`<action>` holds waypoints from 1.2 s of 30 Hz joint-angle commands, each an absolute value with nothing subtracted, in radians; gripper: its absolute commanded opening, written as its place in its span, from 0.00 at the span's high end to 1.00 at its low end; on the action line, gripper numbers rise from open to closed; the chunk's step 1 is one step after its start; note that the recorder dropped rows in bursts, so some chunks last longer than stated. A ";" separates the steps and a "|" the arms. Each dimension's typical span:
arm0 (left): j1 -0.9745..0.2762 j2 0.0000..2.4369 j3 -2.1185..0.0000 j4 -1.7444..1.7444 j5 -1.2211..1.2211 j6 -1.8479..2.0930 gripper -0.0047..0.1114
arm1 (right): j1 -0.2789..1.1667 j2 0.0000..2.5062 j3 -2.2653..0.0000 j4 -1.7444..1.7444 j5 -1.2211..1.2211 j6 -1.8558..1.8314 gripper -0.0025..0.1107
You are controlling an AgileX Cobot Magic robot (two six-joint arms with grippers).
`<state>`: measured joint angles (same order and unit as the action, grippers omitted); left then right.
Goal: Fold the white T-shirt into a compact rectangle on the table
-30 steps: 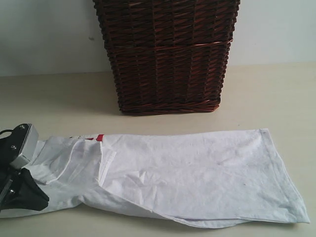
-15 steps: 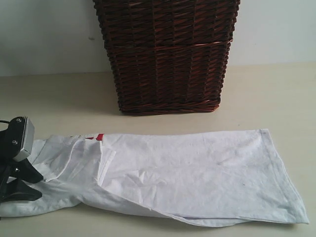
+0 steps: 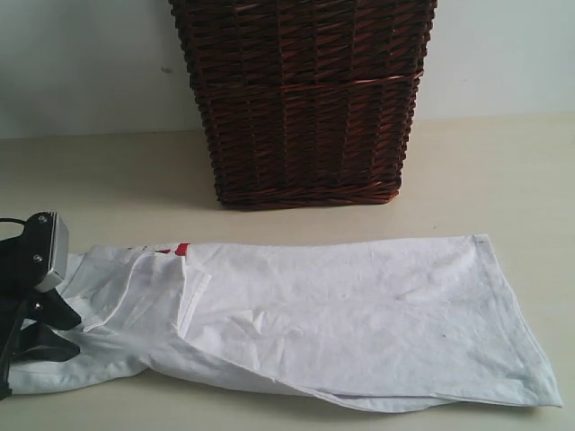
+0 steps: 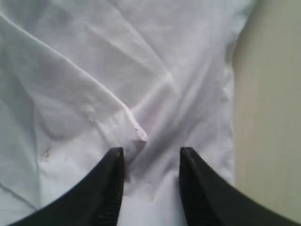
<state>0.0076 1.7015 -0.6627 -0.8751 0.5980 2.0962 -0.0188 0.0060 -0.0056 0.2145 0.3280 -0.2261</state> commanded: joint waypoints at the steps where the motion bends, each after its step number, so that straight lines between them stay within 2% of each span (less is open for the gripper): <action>1: -0.011 1.705 -0.666 -0.950 0.557 2.098 0.62 | -0.023 0.000 0.000 0.211 0.319 -0.232 0.98; 16: -0.011 1.720 -0.666 -1.041 0.527 2.098 0.63 | -0.023 0.000 0.000 0.211 0.319 -0.232 0.98; 18: -0.011 1.720 -0.666 -1.077 0.518 2.098 0.66 | -0.023 0.000 0.000 0.211 0.319 -0.232 0.98; 20: -0.011 1.720 -0.666 -1.115 0.504 2.098 0.76 | -0.023 0.000 0.000 0.211 0.319 -0.232 0.98; 23: -0.011 1.720 -0.666 -1.144 0.493 2.098 0.95 | -0.023 0.000 0.000 0.211 0.319 -0.232 0.98; 31: -0.011 1.709 -0.666 -1.169 0.481 2.098 0.96 | -0.023 0.000 0.000 0.211 0.319 -0.232 0.98; 36: -0.011 1.681 -0.692 -1.445 0.292 2.098 0.96 | -0.023 0.000 0.000 0.211 0.319 -0.232 0.98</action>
<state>-0.0064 1.6968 -0.6653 -1.2965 0.3967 2.0962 -0.0188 0.0060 -0.0056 0.2145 0.3280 -0.2261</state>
